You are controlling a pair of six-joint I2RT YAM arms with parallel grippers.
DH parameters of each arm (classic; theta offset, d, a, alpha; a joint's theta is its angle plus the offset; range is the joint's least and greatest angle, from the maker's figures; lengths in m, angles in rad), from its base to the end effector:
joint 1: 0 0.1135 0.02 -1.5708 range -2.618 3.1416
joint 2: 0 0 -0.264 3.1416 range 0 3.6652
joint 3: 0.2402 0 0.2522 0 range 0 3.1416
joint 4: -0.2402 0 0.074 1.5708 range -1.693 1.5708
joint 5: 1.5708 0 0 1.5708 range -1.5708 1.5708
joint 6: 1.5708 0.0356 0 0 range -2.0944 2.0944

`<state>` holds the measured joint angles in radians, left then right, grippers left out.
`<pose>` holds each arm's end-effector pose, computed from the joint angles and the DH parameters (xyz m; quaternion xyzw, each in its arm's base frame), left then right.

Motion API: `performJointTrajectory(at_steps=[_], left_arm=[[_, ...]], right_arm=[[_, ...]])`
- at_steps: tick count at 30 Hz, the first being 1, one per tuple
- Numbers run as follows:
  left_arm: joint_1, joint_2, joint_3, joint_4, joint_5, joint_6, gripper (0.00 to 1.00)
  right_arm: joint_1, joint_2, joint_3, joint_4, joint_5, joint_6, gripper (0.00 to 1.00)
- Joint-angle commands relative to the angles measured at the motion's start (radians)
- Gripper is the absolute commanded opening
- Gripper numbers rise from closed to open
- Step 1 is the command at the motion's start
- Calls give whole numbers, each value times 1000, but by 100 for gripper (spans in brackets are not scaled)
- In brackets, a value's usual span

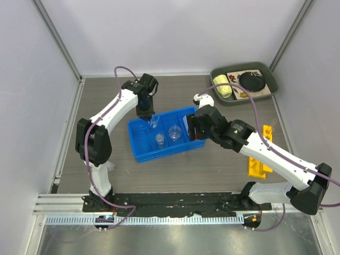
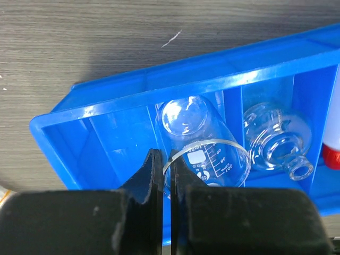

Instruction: Organize the chemistry lab equipment

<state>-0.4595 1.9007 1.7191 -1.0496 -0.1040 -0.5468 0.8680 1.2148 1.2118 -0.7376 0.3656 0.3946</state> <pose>0.3545 -0.1713 0.2749 -0.0517 0.9830 -0.0365 0.1725 0.1728 0.1843 0.3478 -0.1397 0.8919 0.0998 0.4183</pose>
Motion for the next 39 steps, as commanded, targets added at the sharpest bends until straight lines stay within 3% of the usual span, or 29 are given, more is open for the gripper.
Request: performJointTrajectory(at_steps=[1, 15, 18, 23, 27, 30, 39], left_arm=[[-14, -23, -27, 91, -25, -68, 0], [-76, 27, -127, 186, -54, -185, 0], [-79, 35, -131, 189, -60, -189, 8], [-80, 46, -144, 197, -63, -193, 14], [-80, 46, -147, 201, -60, -188, 31], [-80, 44, -141, 195, -63, -183, 37], [-84, -14, 11, 28, -98, -140, 41]], right_arm=[[-3, -37, -18, 7, 21, 1, 68], [-3, -83, -64, 7, 18, -7, 68], [-1, -93, -75, 6, 18, -7, 68], [-1, -107, -86, 6, 22, -10, 68], [-3, -112, -89, 0, 21, -10, 68], [-3, -116, -87, 0, 22, -11, 68], [-3, -113, -84, -2, 27, -11, 68]])
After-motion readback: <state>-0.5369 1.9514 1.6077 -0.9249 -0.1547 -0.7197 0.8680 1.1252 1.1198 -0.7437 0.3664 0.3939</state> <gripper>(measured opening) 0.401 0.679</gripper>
